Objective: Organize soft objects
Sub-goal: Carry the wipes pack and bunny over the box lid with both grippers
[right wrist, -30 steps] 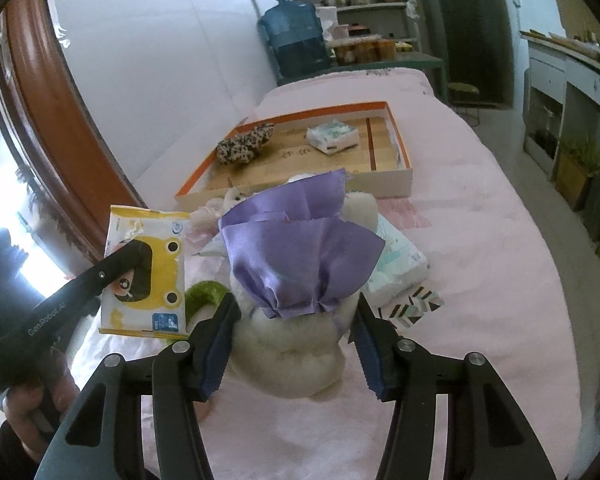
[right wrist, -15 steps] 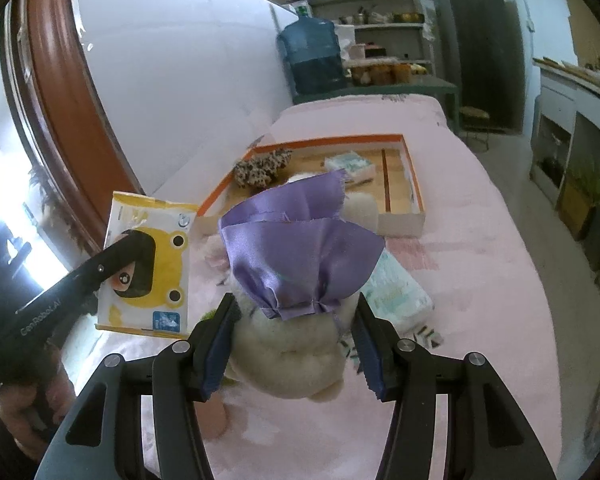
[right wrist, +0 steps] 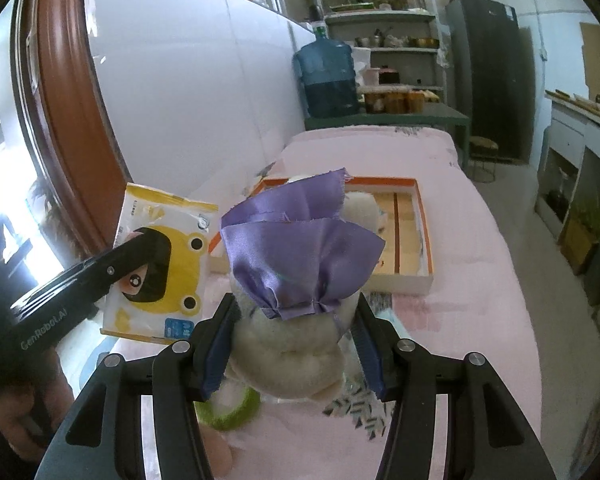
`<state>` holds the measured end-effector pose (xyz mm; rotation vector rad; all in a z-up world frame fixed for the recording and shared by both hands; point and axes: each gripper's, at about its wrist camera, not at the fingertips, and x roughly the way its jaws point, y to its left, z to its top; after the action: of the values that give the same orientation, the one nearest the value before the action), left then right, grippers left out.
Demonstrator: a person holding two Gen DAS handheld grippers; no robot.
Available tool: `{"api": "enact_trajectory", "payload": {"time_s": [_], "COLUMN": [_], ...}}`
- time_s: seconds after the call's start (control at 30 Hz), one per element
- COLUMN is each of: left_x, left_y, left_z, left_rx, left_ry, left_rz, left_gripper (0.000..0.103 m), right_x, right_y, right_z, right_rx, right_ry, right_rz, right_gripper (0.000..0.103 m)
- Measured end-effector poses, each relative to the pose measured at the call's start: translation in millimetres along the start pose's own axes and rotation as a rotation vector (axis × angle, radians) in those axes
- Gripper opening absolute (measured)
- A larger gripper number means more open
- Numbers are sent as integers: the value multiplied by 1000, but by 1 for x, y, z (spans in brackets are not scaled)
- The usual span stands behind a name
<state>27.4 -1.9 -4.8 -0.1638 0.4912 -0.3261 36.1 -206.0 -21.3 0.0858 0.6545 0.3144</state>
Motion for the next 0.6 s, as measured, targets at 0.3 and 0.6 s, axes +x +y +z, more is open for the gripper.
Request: {"api": "enact_trajectory", "payload": {"time_s": [0.3,0.6], "left_x": [13,27], "left_y": [-6,-7], "left_z": [18,33], "left_rx": [4,7], "left_ry": [-18,-28], "left_rz": [-5,-3], "left_gripper": [12,12], "right_x": [5,15], "right_y": [-2,-10], "right_z": [18,33], "right_rx": [-12,-12], "right_ry": [-22,-34], "right_rz": [4,-1], "right_gripper": [57,57]}}
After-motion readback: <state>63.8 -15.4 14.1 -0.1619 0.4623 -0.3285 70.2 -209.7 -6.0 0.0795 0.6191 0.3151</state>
